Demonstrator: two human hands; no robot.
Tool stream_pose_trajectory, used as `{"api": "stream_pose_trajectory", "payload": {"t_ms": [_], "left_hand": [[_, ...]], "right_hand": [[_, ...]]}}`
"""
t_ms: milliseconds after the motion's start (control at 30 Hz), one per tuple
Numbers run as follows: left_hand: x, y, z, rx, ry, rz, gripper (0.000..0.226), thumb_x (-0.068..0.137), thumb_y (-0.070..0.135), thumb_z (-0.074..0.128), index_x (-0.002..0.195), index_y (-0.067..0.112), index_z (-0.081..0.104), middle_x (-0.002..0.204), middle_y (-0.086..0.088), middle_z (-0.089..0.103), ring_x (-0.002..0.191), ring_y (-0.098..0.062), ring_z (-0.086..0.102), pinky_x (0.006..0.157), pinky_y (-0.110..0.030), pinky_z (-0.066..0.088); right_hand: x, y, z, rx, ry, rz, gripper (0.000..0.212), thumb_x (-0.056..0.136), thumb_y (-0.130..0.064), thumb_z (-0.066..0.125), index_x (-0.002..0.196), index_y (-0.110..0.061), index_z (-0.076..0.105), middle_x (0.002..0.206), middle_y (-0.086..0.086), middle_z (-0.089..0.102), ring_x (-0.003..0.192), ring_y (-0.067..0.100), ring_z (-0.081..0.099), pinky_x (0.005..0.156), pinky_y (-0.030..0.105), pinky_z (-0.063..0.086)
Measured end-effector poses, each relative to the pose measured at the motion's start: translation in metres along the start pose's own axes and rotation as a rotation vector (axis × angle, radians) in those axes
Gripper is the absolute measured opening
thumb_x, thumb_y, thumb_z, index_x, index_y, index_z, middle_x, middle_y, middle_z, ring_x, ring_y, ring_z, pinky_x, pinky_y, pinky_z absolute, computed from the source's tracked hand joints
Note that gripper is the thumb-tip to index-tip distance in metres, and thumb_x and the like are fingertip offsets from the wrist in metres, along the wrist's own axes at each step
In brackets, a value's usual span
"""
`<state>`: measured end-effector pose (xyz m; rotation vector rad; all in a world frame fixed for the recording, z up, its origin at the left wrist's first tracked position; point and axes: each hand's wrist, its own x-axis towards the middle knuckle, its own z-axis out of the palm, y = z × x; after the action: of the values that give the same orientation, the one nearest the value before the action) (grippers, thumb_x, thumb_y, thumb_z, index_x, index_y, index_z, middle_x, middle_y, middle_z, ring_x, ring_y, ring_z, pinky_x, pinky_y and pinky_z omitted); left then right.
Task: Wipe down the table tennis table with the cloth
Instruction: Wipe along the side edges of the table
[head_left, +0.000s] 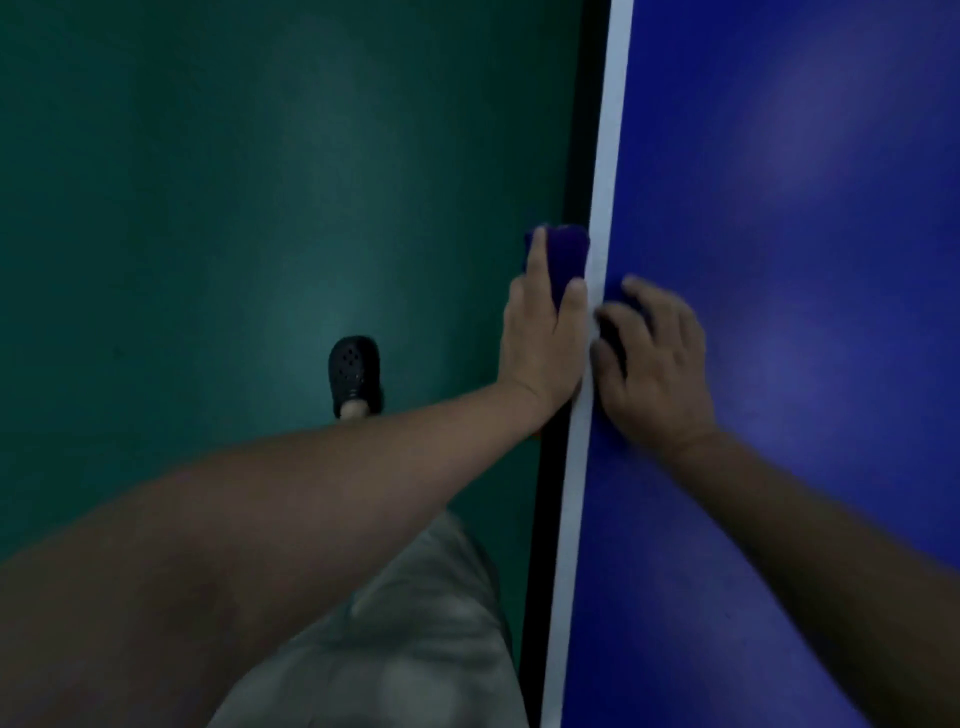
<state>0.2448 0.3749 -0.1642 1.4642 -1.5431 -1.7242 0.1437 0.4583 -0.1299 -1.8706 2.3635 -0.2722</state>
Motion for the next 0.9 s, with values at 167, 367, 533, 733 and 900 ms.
{"api": "stream_pose_trajectory", "payload": {"t_ms": [167,367,533,733,900], "left_hand": [[-0.066,-0.025,-0.012,-0.047,-0.159,-0.077,0.060,0.099,0.058,0.033,0.148,0.061,-0.002,0.126,0.018,0.040,0.112,0.010,0.042,0.096,-0.013,0.031],[-0.005,0.010,-0.005,-0.131,-0.120,-0.195,0.058,0.102,0.046,0.036,0.151,0.053,0.006,0.136,0.006,0.041,0.120,-0.004,0.042,0.106,-0.023,0.031],[0.129,0.060,0.004,-0.032,0.037,-0.096,0.063,0.101,0.041,0.036,0.159,0.029,0.016,0.142,-0.009,0.044,0.125,-0.020,0.044,0.110,-0.036,0.033],[0.163,0.072,0.004,-0.006,0.024,-0.052,0.063,0.099,0.051,0.032,0.157,0.042,0.011,0.129,0.007,0.043,0.114,-0.001,0.048,0.099,-0.024,0.040],[0.050,0.037,-0.009,0.001,-0.094,-0.032,0.060,0.101,0.058,0.034,0.151,0.059,0.002,0.129,0.043,0.027,0.121,0.021,0.033,0.095,0.001,0.023]], "right_hand": [[0.140,0.033,0.007,-0.077,-0.032,-0.055,0.051,0.105,-0.030,0.040,0.145,0.001,0.047,0.155,0.022,0.037,0.144,0.043,0.034,0.121,0.052,0.022],[0.163,0.042,0.009,-0.080,-0.051,-0.015,0.054,0.105,-0.029,0.034,0.156,-0.011,0.033,0.164,0.011,0.028,0.151,0.034,0.023,0.122,0.055,0.018],[0.166,0.045,0.012,-0.042,-0.016,-0.014,0.052,0.103,-0.026,0.039,0.152,-0.010,0.040,0.161,0.012,0.033,0.150,0.034,0.027,0.120,0.057,0.023],[0.164,0.046,0.013,-0.003,-0.004,-0.026,0.051,0.103,-0.027,0.040,0.152,-0.014,0.039,0.161,0.011,0.034,0.150,0.031,0.026,0.122,0.054,0.021],[0.165,0.047,0.011,-0.015,-0.040,-0.015,0.053,0.102,-0.029,0.038,0.153,-0.014,0.038,0.162,0.009,0.032,0.151,0.030,0.024,0.122,0.054,0.020]]}}
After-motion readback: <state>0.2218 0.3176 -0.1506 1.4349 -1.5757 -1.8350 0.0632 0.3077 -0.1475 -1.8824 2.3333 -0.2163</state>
